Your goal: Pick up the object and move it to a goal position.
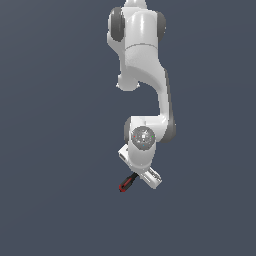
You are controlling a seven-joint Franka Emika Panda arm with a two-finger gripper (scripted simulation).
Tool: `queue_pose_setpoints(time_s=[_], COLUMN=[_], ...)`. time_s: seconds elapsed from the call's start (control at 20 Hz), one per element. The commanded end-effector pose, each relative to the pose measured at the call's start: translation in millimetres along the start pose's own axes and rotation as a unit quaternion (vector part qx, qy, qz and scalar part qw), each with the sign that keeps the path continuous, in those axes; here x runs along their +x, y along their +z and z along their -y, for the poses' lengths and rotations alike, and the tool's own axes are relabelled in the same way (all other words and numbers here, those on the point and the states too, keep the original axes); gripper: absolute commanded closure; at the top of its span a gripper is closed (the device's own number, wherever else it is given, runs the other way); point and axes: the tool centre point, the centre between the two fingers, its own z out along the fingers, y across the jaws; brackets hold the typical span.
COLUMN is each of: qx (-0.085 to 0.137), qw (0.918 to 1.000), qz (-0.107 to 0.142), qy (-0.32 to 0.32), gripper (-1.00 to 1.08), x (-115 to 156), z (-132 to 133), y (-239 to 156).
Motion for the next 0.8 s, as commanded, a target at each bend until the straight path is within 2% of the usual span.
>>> queue_pose_setpoints(time_s=[0.0,0.4,0.75], qx=[0.001,0.001,0.001], qw=[1.0,1.0,1.0], qz=[-0.001,0.0,0.0], qy=[0.0,0.0,0.0], gripper=[1.08,1.08,1.08], x=[0,-3,-7], z=[-2,-15,-36], y=[-8,-53,-121])
